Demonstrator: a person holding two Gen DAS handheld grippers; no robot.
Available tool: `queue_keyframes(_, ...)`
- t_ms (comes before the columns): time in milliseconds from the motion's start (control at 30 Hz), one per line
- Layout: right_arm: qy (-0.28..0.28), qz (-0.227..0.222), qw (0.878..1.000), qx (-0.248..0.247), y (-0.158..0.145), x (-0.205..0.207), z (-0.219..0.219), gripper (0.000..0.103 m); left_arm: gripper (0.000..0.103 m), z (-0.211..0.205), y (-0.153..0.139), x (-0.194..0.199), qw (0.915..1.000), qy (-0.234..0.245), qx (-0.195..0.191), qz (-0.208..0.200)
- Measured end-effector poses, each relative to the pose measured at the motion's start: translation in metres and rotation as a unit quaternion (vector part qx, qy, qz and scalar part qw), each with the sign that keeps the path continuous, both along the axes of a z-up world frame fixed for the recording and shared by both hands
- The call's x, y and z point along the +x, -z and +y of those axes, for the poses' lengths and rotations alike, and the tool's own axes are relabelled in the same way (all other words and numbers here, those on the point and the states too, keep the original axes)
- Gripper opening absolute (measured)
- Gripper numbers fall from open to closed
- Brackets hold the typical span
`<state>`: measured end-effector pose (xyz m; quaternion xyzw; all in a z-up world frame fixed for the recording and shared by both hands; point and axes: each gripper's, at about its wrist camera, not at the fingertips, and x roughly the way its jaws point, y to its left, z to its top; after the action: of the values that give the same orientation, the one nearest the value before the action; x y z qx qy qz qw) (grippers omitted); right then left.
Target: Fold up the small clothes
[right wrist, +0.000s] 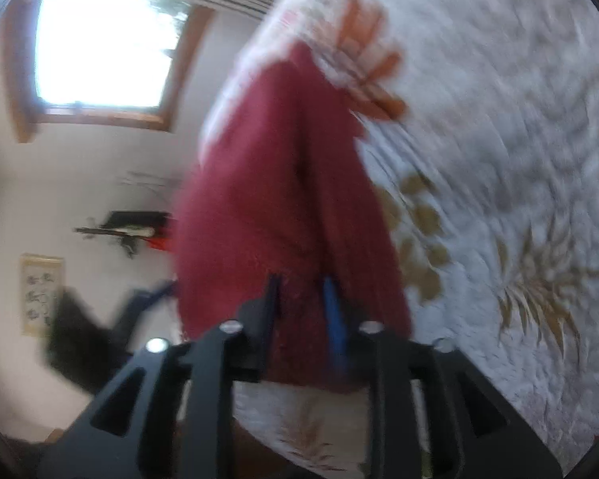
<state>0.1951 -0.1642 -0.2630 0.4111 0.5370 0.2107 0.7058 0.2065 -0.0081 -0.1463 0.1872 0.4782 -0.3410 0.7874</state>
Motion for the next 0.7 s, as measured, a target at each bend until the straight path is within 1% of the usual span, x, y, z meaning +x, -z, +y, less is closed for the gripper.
queue_keyframes(33, 0.009, -0.013, 1.000, -0.006, -0.009, 0.003, -0.006, 0.040, 0.099, 0.002, 0.003, 0.001, 1.0000, -0.002, 0.003, 0.001)
queue_keyframes(67, 0.020, -0.028, 0.999, -0.021, -0.019, 0.012, -0.012, 0.052, 0.099, 0.004, 0.005, 0.003, 1.0000, -0.004, 0.002, 0.003)
queue_keyframes(100, 0.025, -0.032, 0.999, -0.034, -0.023, 0.023, -0.016, 0.055, 0.099, 0.006, 0.006, 0.003, 1.0000, -0.005, -0.004, 0.005)
queue_keyframes(167, 0.017, -0.036, 0.999, -0.033, -0.025, 0.043, -0.013, 0.055, 0.099, 0.005, 0.009, 0.001, 1.0000, -0.002, -0.003, 0.000)
queue_keyframes(233, -0.004, -0.031, 0.999, -0.038, -0.018, 0.066, -0.005, 0.053, 0.099, 0.003, 0.010, -0.002, 0.9999, 0.005, 0.008, -0.009)
queue_keyframes(267, -0.014, -0.024, 0.999, -0.044, -0.013, 0.073, -0.003, 0.044, 0.099, 0.002, 0.011, -0.004, 0.9998, 0.006, 0.011, -0.012)
queue_keyframes(300, -0.026, -0.006, 0.998, -0.059, 0.000, 0.084, 0.003, 0.038, 0.099, 0.002, 0.012, -0.004, 0.9998, 0.008, 0.012, -0.014)
queue_keyframes(333, -0.033, 0.008, 0.996, -0.084, 0.010, 0.088, 0.005, 0.035, 0.099, 0.002, 0.013, -0.004, 0.9998, 0.008, 0.010, -0.014)
queue_keyframes(367, -0.034, 0.014, 0.994, -0.099, 0.017, 0.089, 0.003, 0.042, 0.099, 0.003, 0.012, -0.004, 0.9999, 0.008, 0.005, -0.013)
queue_keyframes(433, -0.027, 0.020, 0.996, -0.082, 0.020, 0.085, -0.006, 0.043, 0.099, 0.007, 0.004, -0.002, 1.0000, 0.005, -0.005, -0.004)
queue_keyframes(500, -0.013, 0.005, 0.998, -0.061, 0.009, 0.076, -0.024, 0.046, 0.099, 0.014, -0.009, 0.002, 0.9997, -0.008, -0.022, 0.011)
queue_keyframes(533, -0.006, -0.003, 0.999, -0.039, 0.004, 0.069, -0.038, 0.061, 0.099, 0.025, -0.023, 0.005, 0.9982, -0.025, -0.051, 0.017)
queue_keyframes(567, -0.004, -0.001, 1.000, -0.026, 0.001, 0.065, -0.048, 0.084, 0.099, 0.038, -0.035, 0.010, 0.9953, -0.046, -0.083, 0.022)
queue_keyframes(600, -0.001, 0.005, 1.000, -0.006, 0.003, 0.059, -0.061, 0.091, 0.099, 0.059, -0.048, 0.020, 0.9880, -0.079, -0.127, 0.037)
queue_keyframes(633, -0.001, 0.010, 1.000, 0.010, 0.006, 0.057, -0.069, 0.094, 0.099, 0.073, -0.052, 0.027, 0.9814, -0.103, -0.153, 0.054)
queue_keyframes(667, -0.005, 0.016, 1.000, 0.026, 0.011, 0.058, -0.072, 0.094, 0.099, 0.092, -0.052, 0.038, 0.9702, -0.135, -0.183, 0.083)
queue_keyframes(700, -0.014, 0.031, 0.998, 0.057, 0.022, 0.054, -0.076, 0.094, 0.099, 0.108, -0.047, 0.050, 0.9565, -0.165, -0.210, 0.117)
